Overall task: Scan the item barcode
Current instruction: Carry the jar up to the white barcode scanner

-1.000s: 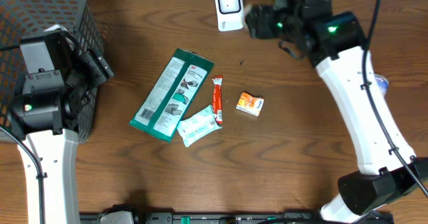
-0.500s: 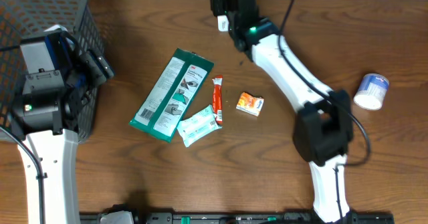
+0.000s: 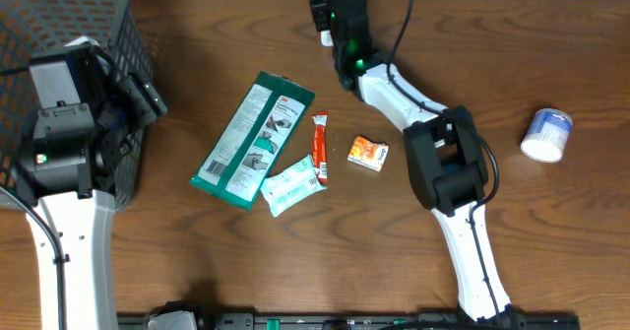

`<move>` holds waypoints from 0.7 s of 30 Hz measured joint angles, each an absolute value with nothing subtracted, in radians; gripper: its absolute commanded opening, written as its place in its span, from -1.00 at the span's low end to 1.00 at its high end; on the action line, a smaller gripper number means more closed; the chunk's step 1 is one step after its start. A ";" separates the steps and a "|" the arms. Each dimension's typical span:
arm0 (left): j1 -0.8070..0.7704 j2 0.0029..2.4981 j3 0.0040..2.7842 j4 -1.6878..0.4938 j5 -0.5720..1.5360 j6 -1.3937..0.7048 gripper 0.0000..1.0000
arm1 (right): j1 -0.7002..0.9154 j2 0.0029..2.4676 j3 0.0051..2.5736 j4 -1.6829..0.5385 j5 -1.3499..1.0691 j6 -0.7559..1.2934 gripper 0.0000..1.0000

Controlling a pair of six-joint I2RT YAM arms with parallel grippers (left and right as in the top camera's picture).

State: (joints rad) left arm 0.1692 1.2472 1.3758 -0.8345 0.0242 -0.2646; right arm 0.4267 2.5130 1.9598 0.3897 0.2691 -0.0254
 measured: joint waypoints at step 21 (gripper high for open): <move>0.169 1.247 1.376 -0.834 0.024 -0.265 0.66 | 0.398 2.519 1.960 0.416 0.247 0.112 -0.98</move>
